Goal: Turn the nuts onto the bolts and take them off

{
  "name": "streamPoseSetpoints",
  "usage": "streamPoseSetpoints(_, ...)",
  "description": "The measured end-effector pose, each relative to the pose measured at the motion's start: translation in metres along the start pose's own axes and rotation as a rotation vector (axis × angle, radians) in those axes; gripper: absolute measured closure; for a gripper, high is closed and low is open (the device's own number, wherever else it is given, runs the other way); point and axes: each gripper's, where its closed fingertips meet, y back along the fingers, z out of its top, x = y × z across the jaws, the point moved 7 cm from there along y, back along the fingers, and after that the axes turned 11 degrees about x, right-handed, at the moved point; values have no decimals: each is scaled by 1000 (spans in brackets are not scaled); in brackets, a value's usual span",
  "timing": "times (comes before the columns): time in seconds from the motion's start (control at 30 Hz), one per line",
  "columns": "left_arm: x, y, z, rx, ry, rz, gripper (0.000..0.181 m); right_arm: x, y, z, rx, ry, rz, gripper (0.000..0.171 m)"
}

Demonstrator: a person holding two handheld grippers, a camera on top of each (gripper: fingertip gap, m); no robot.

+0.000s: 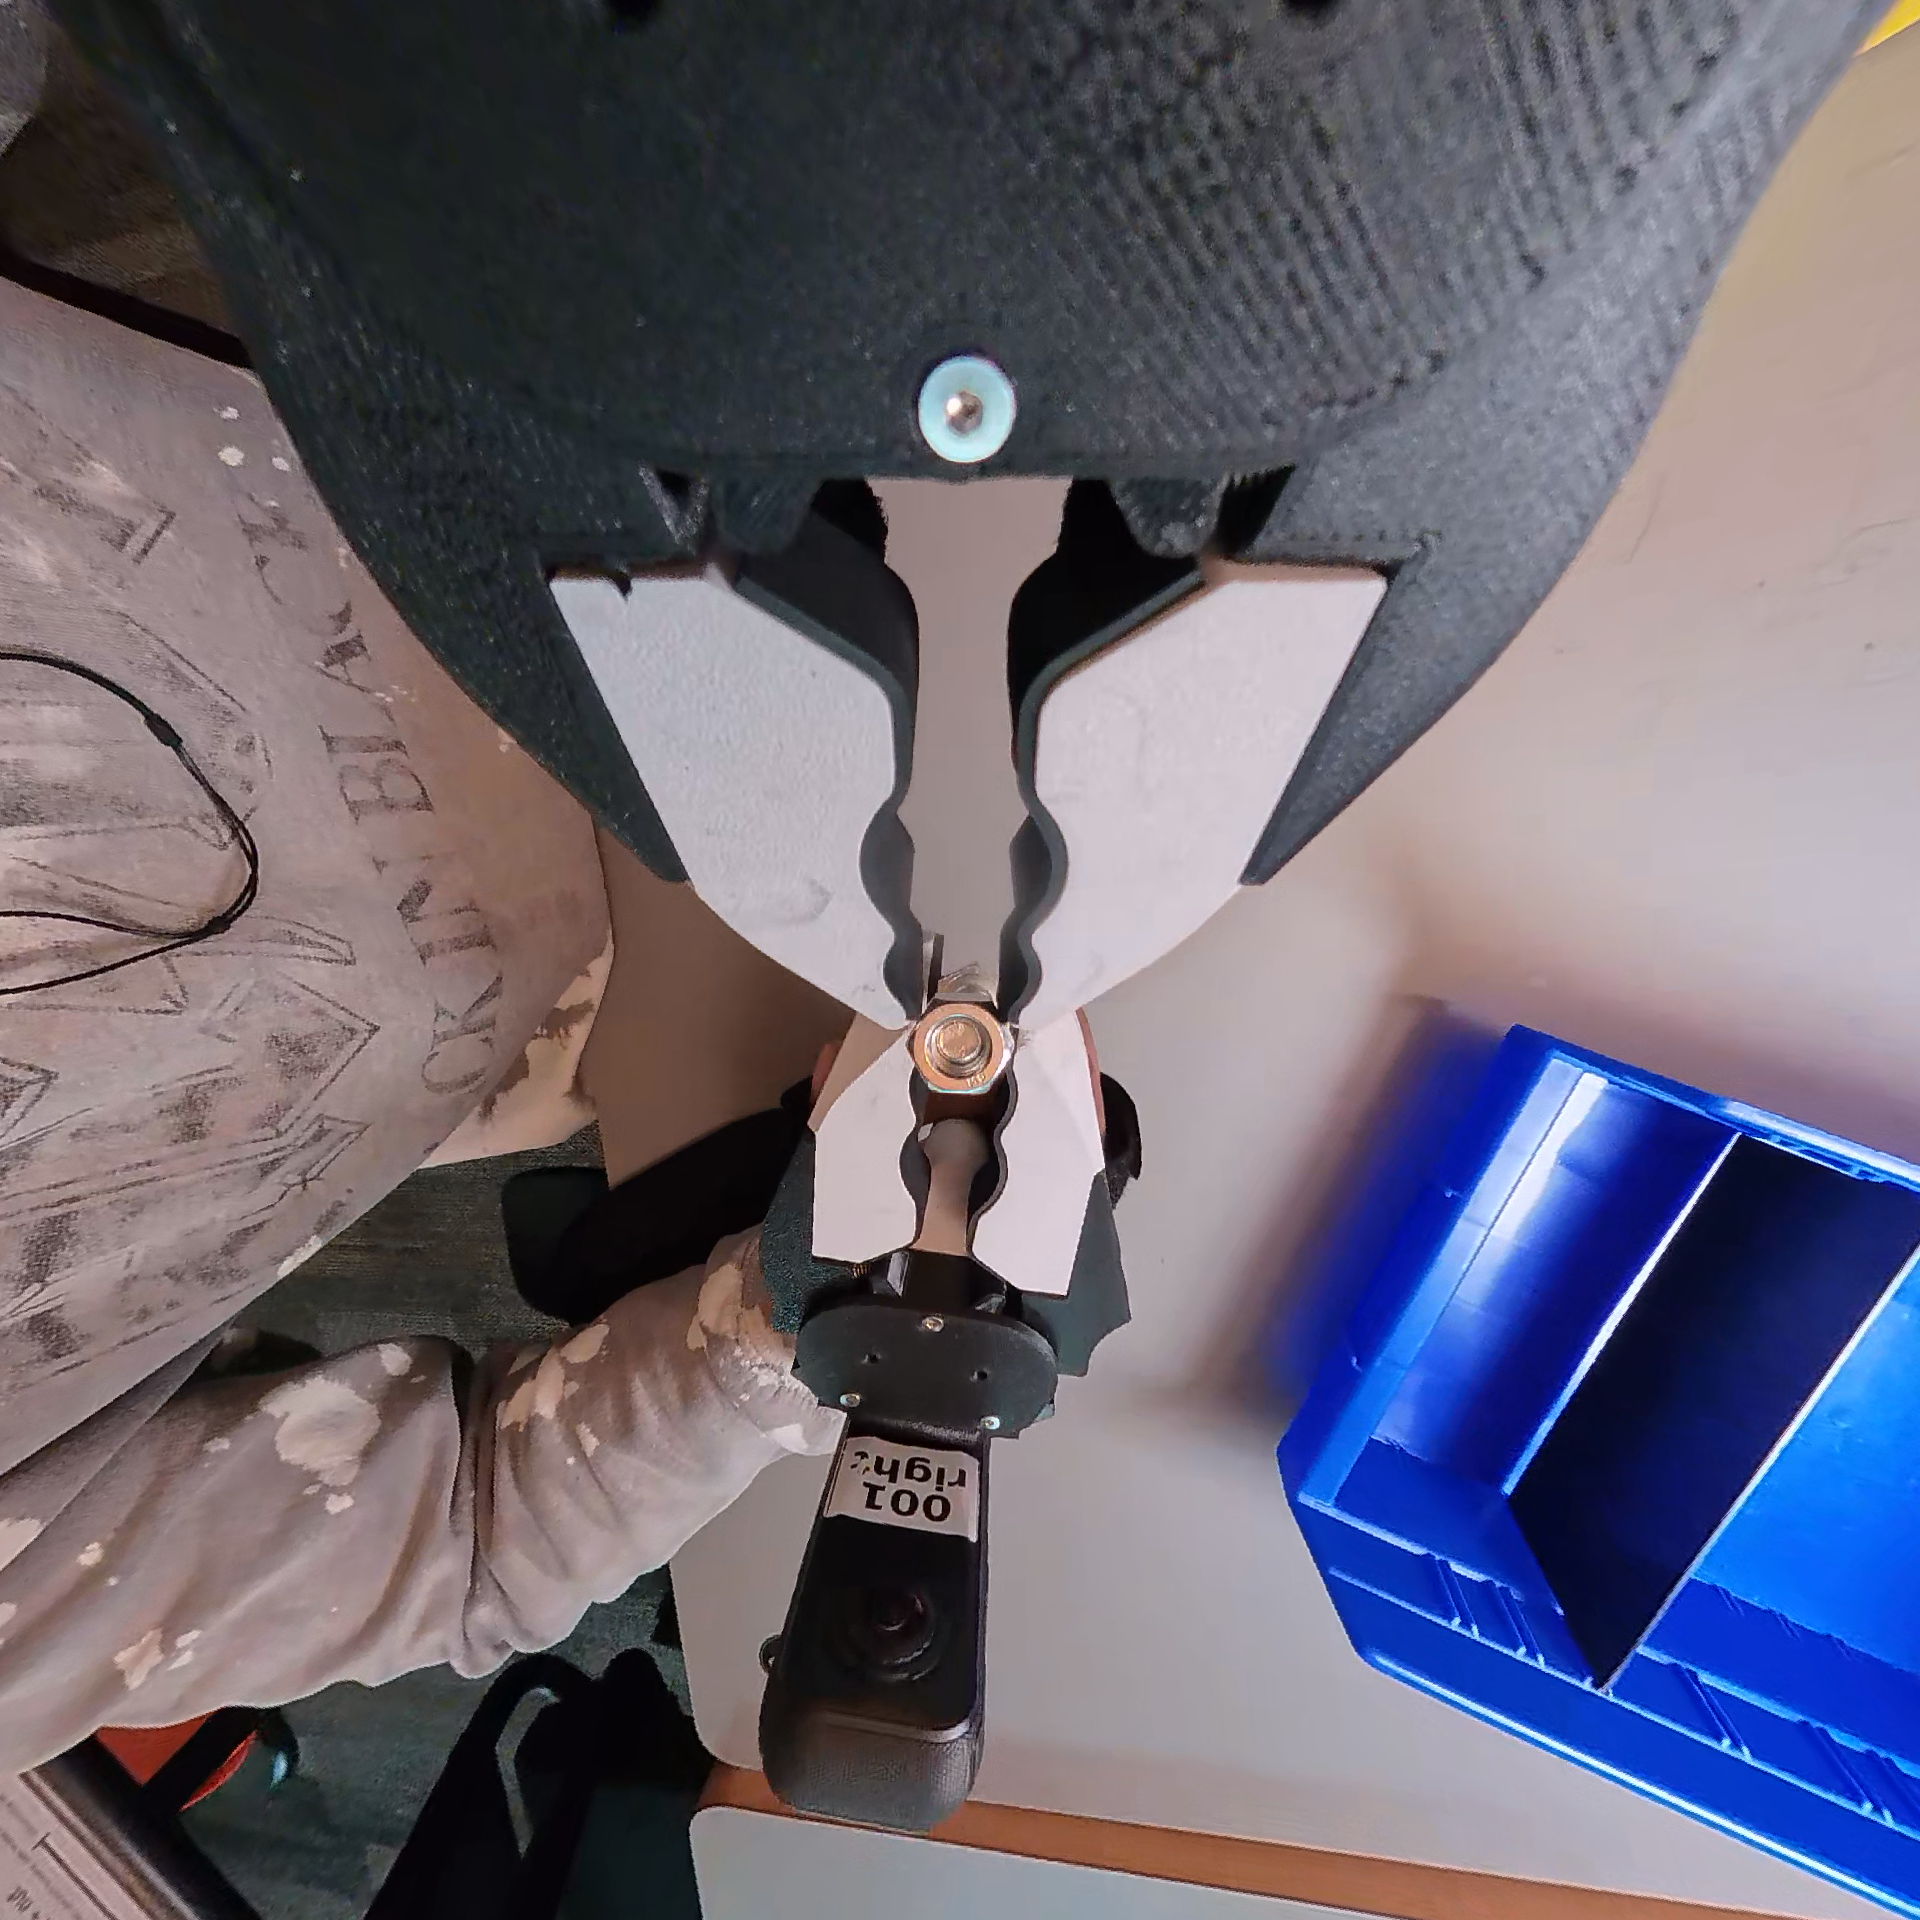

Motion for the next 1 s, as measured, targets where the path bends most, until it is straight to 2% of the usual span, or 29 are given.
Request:
streamPoseSetpoints(0.27,-3,0,-2,-11,-19,22,166,1,-1,0,7,7,-1,153)
streamPoseSetpoints(0.47,-3,2,-7,-89,-15,48,155,1,-1,-1,9,9,-4,153)
streamPoseSetpoints(0.73,-3,5,-18,-478,-16,180,152,-8,-4,10,-25,4,-56,153)
streamPoseSetpoints(1.0,13,56,-12,-809,10,370,150,-31,-31,71,-112,83,-131,153)
